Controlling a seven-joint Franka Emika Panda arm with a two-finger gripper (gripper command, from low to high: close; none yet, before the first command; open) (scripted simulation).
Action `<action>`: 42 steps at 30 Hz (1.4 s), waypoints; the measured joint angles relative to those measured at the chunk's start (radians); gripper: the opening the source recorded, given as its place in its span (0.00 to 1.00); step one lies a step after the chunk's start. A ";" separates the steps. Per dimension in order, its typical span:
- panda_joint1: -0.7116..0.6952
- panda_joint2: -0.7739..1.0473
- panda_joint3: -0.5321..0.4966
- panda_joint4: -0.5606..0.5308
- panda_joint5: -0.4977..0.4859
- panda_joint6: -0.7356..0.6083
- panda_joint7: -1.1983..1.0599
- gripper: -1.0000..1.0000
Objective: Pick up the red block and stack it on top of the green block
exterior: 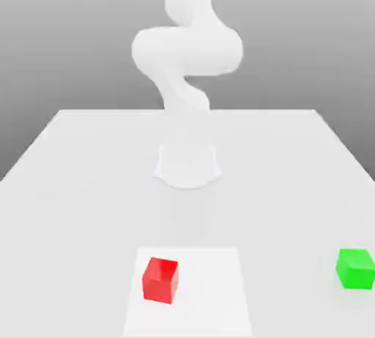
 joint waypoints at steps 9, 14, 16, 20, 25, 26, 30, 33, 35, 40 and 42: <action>-0.036 0.333 -0.007 -0.147 -0.009 0.175 0.046 0.50; -0.051 0.514 -0.016 -0.227 -0.009 0.270 0.069 0.50; -0.056 0.587 -0.020 -0.260 -0.008 0.308 0.076 0.50; -0.069 0.732 -0.027 -0.324 0.002 0.384 0.086 0.50; -0.076 0.913 -0.020 -0.325 0.018 0.523 0.081 0.50; -0.077 0.949 -0.018 -0.320 0.019 0.554 0.080 0.50; -0.080 0.982 -0.015 -0.316 0.020 0.582 0.080 0.00; -0.082 0.999 -0.013 -0.313 0.020 0.596 0.080 0.00; -0.082 0.966 -0.014 -0.318 0.017 0.568 0.082 0.00; -0.076 0.804 -0.011 -0.339 0.006 0.427 0.087 0.00; -0.002 0.796 0.040 -0.312 -0.008 0.389 0.060 0.00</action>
